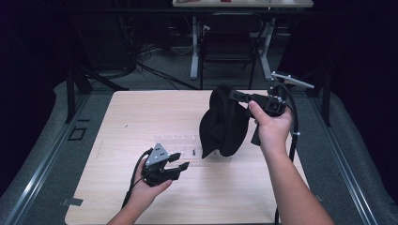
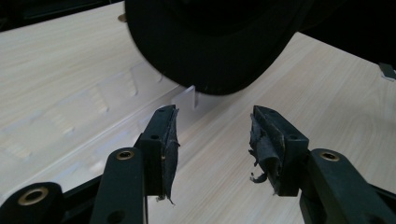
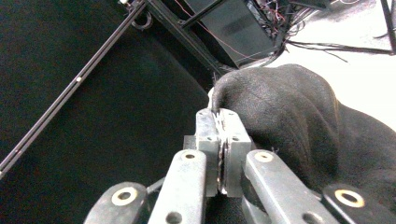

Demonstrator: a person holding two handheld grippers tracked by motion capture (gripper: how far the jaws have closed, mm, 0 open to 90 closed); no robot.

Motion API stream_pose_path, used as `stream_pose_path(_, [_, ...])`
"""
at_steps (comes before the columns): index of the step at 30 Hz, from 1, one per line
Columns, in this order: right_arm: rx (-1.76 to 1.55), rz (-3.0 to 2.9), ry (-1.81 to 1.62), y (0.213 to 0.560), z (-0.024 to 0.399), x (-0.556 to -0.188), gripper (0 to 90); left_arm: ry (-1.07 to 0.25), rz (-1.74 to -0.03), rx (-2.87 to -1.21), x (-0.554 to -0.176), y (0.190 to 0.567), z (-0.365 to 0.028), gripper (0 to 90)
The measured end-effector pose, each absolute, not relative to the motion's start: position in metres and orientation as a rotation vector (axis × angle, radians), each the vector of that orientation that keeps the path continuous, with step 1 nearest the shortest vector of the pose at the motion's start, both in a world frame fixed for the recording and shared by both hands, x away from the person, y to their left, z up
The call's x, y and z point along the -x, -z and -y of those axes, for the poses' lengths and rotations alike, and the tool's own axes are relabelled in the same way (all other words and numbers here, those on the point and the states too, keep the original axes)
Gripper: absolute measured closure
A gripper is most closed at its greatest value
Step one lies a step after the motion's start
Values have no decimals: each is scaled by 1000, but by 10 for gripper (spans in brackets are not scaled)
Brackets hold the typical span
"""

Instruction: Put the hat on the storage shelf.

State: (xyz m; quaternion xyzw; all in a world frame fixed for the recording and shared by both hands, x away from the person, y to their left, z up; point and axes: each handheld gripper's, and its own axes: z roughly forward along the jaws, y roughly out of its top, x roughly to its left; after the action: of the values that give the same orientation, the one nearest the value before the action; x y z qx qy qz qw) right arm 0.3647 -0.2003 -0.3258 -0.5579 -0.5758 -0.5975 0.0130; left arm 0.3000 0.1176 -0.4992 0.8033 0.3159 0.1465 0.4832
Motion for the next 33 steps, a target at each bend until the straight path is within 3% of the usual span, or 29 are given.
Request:
stream_pose_path(12, [1718, 1802, 1872, 326, 196, -357, 886, -377, -716, -2002, -308, 493, -68, 562])
stream_pose_path(24, [1704, 1809, 1876, 323, 192, -354, 885, -382, -710, -2040, -312, 495, -57, 727])
stream_pose_path(33, [1692, 1830, 1869, 320, 187, -352, 886, -406, -709, -2043, -312, 495, -63, 781])
